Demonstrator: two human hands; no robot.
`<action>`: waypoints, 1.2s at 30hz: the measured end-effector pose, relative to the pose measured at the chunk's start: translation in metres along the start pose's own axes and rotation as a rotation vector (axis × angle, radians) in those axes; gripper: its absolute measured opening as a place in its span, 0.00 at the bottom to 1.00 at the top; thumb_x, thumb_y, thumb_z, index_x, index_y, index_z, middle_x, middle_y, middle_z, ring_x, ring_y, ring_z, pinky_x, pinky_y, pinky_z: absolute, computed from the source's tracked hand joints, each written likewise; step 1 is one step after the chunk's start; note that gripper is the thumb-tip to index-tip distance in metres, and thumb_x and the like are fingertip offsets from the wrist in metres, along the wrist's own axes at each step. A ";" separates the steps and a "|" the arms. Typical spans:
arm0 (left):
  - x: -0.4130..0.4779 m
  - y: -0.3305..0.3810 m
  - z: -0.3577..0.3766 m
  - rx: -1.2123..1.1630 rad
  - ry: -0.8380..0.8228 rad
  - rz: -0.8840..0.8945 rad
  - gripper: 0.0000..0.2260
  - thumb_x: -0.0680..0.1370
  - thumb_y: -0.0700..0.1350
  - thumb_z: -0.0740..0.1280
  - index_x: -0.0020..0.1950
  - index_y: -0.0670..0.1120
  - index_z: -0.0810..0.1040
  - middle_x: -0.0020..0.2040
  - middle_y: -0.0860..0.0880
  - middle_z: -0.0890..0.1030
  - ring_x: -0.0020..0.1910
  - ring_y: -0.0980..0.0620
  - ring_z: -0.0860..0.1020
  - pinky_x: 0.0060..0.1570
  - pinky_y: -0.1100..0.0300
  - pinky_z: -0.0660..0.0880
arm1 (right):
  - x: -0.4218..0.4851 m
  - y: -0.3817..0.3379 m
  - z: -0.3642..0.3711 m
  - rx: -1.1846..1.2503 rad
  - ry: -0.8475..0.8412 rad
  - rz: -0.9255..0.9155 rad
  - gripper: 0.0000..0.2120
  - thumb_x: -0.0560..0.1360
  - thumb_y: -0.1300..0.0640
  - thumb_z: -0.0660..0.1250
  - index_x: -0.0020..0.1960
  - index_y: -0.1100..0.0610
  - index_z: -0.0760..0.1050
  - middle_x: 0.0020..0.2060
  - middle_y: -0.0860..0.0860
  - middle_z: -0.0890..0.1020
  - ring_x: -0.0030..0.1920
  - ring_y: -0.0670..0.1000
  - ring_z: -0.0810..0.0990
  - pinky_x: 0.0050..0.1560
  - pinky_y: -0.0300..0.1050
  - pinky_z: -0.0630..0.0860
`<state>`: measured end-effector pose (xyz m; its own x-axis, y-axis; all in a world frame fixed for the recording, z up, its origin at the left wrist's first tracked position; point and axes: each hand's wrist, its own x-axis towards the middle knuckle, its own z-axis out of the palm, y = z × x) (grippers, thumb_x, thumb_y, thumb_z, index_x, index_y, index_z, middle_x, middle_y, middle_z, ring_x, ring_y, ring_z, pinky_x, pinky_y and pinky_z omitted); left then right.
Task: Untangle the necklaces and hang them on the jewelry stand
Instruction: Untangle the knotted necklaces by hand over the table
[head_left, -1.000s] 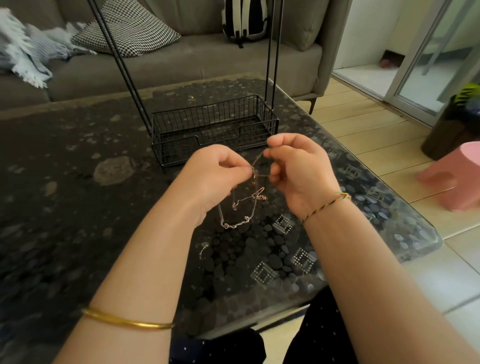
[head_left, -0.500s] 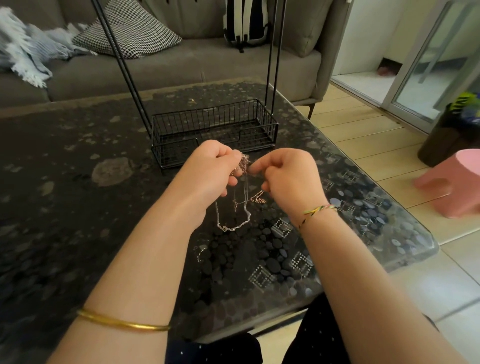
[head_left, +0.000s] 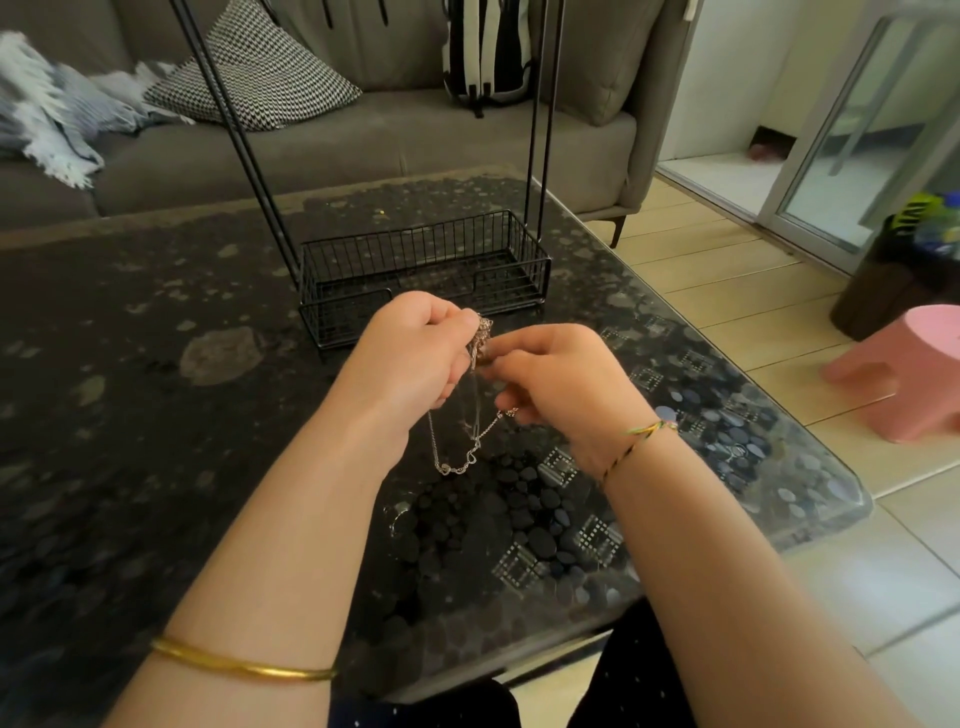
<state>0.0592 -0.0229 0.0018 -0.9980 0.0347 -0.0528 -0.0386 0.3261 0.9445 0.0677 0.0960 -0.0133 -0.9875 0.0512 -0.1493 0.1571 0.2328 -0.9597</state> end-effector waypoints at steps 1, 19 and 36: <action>0.000 0.000 0.000 -0.001 -0.001 0.007 0.08 0.81 0.44 0.59 0.46 0.45 0.75 0.27 0.51 0.69 0.25 0.56 0.65 0.23 0.67 0.63 | 0.000 -0.001 0.000 0.029 -0.010 0.019 0.11 0.76 0.64 0.61 0.39 0.53 0.77 0.37 0.54 0.81 0.29 0.48 0.74 0.32 0.41 0.71; 0.004 -0.008 0.001 0.148 0.047 0.070 0.08 0.81 0.47 0.59 0.48 0.46 0.75 0.23 0.54 0.71 0.18 0.60 0.65 0.29 0.60 0.63 | 0.003 0.002 0.000 0.049 0.032 0.093 0.07 0.75 0.55 0.67 0.41 0.58 0.78 0.37 0.54 0.80 0.34 0.47 0.76 0.31 0.39 0.71; 0.003 -0.018 -0.003 0.574 0.005 -0.029 0.07 0.78 0.45 0.64 0.41 0.49 0.78 0.37 0.48 0.78 0.34 0.53 0.73 0.33 0.59 0.68 | 0.010 -0.001 -0.016 0.505 0.147 0.235 0.10 0.75 0.58 0.60 0.35 0.54 0.69 0.23 0.46 0.71 0.28 0.45 0.68 0.31 0.38 0.65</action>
<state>0.0562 -0.0318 -0.0146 -0.9972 0.0139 -0.0728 -0.0339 0.7877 0.6152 0.0584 0.1114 -0.0104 -0.9088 0.1879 -0.3726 0.3106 -0.2916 -0.9047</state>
